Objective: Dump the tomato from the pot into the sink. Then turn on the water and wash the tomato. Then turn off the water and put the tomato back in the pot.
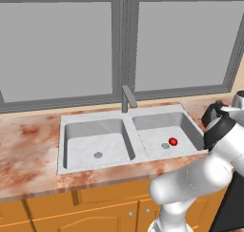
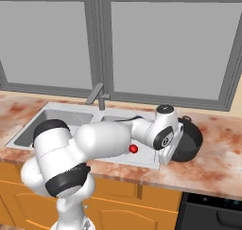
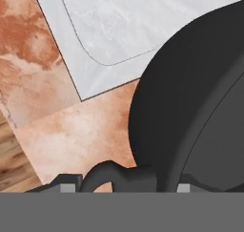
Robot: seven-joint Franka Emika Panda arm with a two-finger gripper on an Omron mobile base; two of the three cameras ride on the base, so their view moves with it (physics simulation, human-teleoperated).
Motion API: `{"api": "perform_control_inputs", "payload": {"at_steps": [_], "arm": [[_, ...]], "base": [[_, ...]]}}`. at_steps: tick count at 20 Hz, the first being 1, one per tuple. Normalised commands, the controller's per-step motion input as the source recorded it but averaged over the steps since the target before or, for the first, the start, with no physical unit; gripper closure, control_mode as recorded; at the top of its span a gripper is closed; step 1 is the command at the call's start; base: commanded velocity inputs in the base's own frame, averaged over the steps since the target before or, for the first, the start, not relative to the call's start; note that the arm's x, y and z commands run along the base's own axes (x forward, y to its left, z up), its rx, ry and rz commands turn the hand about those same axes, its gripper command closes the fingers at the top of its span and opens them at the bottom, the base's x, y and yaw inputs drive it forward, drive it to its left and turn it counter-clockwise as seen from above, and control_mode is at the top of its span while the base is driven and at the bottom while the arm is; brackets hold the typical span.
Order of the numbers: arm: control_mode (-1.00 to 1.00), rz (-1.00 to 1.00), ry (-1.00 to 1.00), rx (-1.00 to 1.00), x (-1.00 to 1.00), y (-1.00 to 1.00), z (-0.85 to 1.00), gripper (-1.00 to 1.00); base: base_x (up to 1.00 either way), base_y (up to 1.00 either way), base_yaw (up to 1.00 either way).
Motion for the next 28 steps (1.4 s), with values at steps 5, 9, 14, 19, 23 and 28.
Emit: {"api": "perform_control_inputs", "payload": {"at_steps": [5, 9, 14, 19, 23, 28], "arm": [[-1.0, 0.0, 0.0, 0.0, 0.12, -0.34, -0.12, 1.0], [-1.0, 0.0, 0.0, 0.0, 0.13, -0.29, -0.14, 1.0], [-1.0, 0.0, 0.0, 0.0, 0.09, -0.07, -0.06, -1.0], [-1.0, 0.0, 0.0, 0.0, 0.0, -0.01, 0.08, -1.0], [-1.0, 0.02, 0.0, 0.0, 0.0, -0.09, 0.11, -1.0], [-1.0, 0.0, 0.0, 0.0, -0.02, 0.0, 0.21, -1.0]], "base": [[0.0, 0.0, 0.0], [0.0, 0.0, 0.0], [0.0, 0.0, 0.0], [0.0, 0.0, 0.0], [0.0, 0.0, 0.0], [0.0, 0.0, 0.0]]}}
